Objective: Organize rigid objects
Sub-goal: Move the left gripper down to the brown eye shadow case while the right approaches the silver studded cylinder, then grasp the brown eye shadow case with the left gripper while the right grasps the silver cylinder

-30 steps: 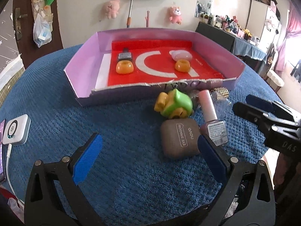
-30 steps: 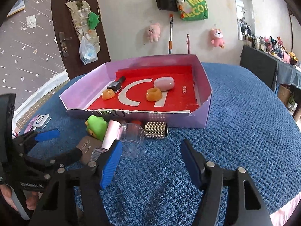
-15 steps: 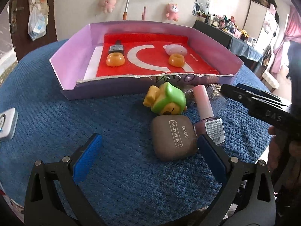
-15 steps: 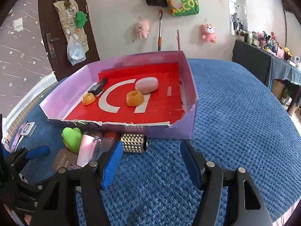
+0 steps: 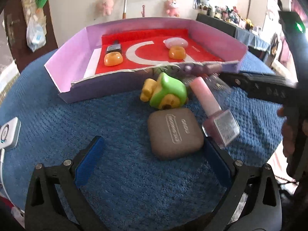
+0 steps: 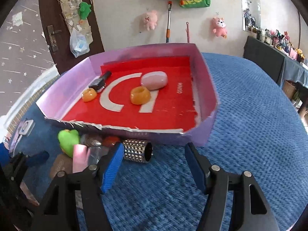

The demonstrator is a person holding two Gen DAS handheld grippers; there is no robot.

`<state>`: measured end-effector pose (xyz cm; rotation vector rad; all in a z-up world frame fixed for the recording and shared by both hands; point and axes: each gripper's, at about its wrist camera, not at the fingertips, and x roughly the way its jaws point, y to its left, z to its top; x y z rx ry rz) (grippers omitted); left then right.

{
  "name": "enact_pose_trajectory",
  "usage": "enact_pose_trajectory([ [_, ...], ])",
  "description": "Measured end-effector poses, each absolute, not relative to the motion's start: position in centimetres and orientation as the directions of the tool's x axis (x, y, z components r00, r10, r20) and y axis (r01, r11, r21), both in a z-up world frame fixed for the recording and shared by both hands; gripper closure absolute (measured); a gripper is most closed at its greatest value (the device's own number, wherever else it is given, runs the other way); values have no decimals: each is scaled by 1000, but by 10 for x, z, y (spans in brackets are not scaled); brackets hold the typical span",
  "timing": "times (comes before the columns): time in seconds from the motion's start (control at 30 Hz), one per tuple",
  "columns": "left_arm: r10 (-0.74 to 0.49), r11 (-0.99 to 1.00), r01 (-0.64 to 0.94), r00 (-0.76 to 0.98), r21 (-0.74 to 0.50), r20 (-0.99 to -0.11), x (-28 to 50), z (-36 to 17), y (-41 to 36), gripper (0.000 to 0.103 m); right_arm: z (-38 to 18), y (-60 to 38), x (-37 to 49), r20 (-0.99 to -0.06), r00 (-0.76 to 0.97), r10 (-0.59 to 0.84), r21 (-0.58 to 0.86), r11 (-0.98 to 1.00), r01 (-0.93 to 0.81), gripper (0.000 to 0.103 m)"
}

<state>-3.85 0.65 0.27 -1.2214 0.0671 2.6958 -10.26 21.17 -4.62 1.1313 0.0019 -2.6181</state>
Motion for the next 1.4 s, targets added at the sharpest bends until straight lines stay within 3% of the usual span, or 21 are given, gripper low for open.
enact_pose_trajectory([
  [0.17, 137, -985, -166, -648, -37, -750, -45, 3, 6, 4, -49, 207, -102, -715, -628, -307, 157, -946, 285, 40],
  [0.43, 182, -974, -221, -646, -47, -742, -42, 8, 14, 41, -52, 204, -114, -713, -593, -373, 242, -925, 292, 43],
  [0.5, 191, -970, -239, -649, -41, -737, -40, 8, 19, 51, -56, 210, -116, -717, -565, -410, 293, -911, 289, 50],
  [0.6, 180, -969, -246, -655, -18, -734, -37, 8, 22, 51, -56, 210, -111, -716, -554, -423, 297, -904, 307, 63],
  [1.4, 202, -978, -191, -736, -88, -646, -31, 45, -14, 51, -5, 184, -58, -610, -611, -504, 263, -857, 444, 63],
])
